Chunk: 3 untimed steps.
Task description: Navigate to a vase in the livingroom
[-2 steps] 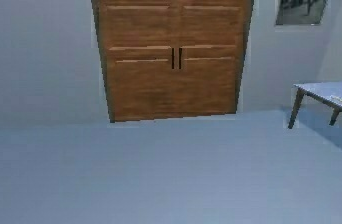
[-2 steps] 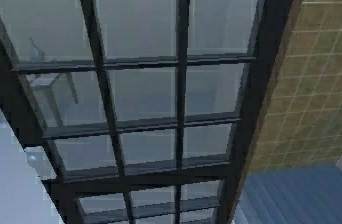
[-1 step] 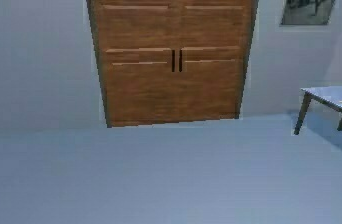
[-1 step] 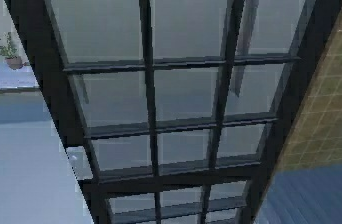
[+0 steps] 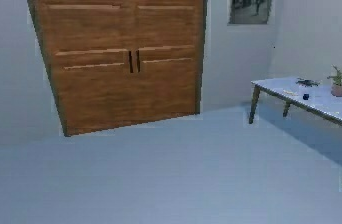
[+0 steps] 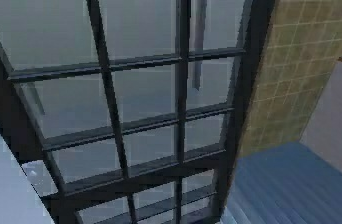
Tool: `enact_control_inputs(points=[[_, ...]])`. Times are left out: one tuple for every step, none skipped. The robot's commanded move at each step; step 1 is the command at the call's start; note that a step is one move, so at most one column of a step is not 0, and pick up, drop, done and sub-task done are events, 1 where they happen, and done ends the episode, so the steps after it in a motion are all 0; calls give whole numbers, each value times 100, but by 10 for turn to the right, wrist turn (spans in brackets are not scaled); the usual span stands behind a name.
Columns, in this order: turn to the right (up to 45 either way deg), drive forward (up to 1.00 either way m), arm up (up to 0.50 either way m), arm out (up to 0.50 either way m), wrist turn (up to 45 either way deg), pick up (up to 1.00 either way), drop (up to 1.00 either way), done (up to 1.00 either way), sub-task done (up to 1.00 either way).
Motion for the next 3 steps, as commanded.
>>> enact_control_inputs(points=[[0,80,0,0,0,0,0,0,0],[450,0,0,0,0,0,0,0,0],[270,0,0,0,0,0,0,0,0]])
